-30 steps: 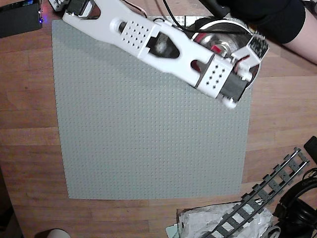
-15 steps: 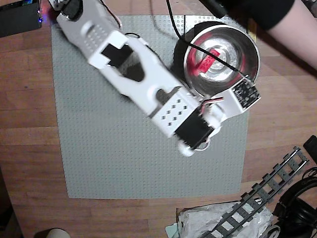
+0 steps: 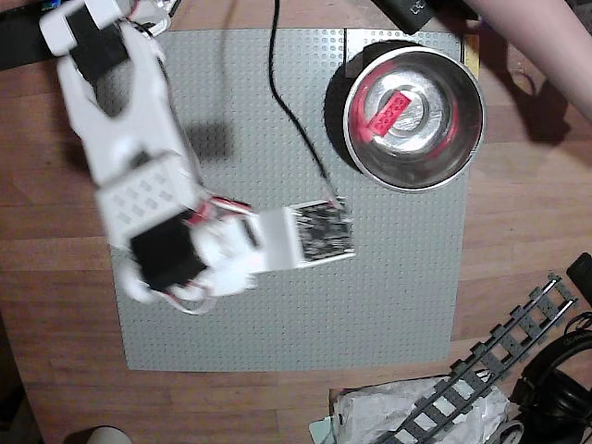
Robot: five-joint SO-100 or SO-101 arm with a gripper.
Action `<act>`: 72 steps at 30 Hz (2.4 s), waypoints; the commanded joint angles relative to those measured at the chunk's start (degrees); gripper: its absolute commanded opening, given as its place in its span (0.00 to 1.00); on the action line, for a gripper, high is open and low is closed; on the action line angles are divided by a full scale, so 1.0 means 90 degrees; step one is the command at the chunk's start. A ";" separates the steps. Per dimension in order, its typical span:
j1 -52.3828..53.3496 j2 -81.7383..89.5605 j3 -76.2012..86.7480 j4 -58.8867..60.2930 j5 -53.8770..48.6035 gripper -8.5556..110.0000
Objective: Grasp a lego block and put it in the bin.
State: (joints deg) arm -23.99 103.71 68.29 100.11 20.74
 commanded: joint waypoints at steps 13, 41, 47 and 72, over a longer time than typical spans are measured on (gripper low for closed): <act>0.1885 0.5879 0.6279 -0.2529 -0.0801 0.07; 0.2588 1.0430 1.1689 -0.3262 -0.1758 0.07; 0.2383 1.0430 1.1914 -0.3213 -0.1855 0.07; 0.1953 1.0430 1.1855 -0.2959 -0.1816 0.07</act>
State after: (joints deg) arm -6.68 196.61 175.69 72.86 4.48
